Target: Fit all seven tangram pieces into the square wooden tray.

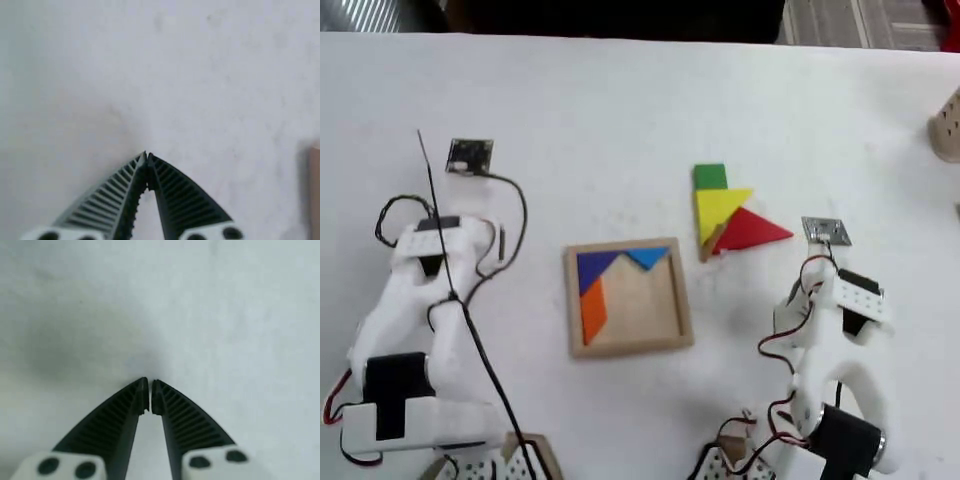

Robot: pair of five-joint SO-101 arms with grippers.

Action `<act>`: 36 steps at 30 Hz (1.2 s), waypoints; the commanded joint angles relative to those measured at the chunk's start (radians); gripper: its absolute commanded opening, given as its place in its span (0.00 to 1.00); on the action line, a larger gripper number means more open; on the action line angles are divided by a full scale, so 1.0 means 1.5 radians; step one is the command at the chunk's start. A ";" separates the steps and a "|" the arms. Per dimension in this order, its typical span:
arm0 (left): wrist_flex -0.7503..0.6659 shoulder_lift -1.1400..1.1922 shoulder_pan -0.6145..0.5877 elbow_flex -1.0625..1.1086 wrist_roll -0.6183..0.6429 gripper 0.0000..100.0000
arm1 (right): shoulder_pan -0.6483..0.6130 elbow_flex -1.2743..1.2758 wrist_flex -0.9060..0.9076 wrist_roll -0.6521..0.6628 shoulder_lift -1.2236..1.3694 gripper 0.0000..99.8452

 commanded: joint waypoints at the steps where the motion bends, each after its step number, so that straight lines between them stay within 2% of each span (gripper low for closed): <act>1: 0.008 -0.002 0.014 -0.030 -0.066 0.03 | 0.003 -0.023 0.005 -0.001 -0.014 0.02; 10: 0.017 -0.002 0.043 -0.033 -0.077 0.03 | 0.002 -0.023 0.003 0.004 -0.014 0.02; 16: 0.050 -0.003 0.038 -0.034 -0.073 0.22 | -0.019 -0.015 0.002 0.005 -0.014 0.02; 23: 0.046 -0.003 0.043 -0.036 -0.077 0.15 | -0.022 -0.013 0.002 0.006 -0.015 0.02; 29: 0.045 -0.039 0.043 -0.013 -0.078 0.14 | -0.024 -0.013 0.002 0.006 -0.015 0.02; 36: -0.070 -0.205 0.080 0.155 -0.073 0.14 | -0.024 -0.013 0.002 0.006 -0.015 0.02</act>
